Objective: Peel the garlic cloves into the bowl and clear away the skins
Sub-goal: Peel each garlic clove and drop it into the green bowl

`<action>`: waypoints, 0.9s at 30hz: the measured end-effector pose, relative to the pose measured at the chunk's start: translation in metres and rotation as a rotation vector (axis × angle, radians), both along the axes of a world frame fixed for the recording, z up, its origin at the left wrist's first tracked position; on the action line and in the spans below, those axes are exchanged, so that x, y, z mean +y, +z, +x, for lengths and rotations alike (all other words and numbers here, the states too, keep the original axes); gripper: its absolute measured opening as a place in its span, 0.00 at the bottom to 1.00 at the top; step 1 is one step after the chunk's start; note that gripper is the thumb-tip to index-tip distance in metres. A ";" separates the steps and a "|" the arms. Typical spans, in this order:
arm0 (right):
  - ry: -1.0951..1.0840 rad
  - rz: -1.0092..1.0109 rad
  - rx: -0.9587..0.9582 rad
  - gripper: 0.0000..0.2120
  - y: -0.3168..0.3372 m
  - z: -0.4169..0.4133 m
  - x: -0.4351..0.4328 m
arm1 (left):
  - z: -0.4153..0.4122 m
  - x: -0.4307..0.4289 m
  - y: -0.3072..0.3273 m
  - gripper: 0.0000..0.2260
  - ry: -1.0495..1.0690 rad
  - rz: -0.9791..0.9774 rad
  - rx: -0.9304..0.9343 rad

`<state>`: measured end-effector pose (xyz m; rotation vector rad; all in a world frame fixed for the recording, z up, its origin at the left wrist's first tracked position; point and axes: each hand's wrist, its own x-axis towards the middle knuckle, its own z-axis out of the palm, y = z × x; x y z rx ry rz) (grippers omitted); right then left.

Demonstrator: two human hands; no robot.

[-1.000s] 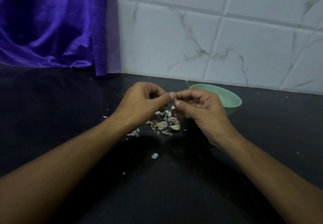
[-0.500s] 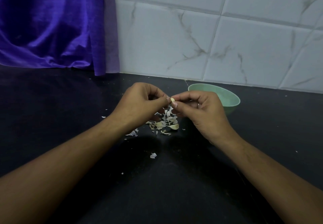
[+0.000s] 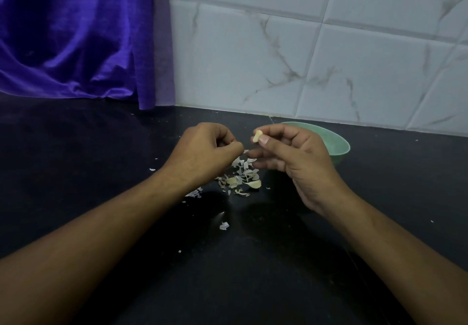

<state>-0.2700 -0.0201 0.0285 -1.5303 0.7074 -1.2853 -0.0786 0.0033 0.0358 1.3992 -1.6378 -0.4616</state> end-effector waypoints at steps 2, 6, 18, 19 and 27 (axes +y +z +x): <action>0.011 0.036 -0.010 0.06 0.001 -0.002 -0.001 | 0.001 -0.001 -0.001 0.06 0.008 -0.014 -0.037; 0.006 0.051 -0.005 0.08 0.001 -0.002 -0.001 | 0.002 -0.002 -0.001 0.05 -0.019 -0.046 -0.028; -0.015 -0.027 0.065 0.07 -0.002 -0.001 0.000 | -0.002 0.001 0.001 0.08 -0.152 -0.018 0.167; -0.017 -0.038 0.075 0.07 -0.003 -0.001 0.000 | -0.002 0.000 0.000 0.09 -0.155 -0.023 0.168; -0.068 -0.088 0.119 0.07 -0.003 -0.001 -0.002 | 0.000 -0.001 -0.001 0.07 -0.165 0.003 0.186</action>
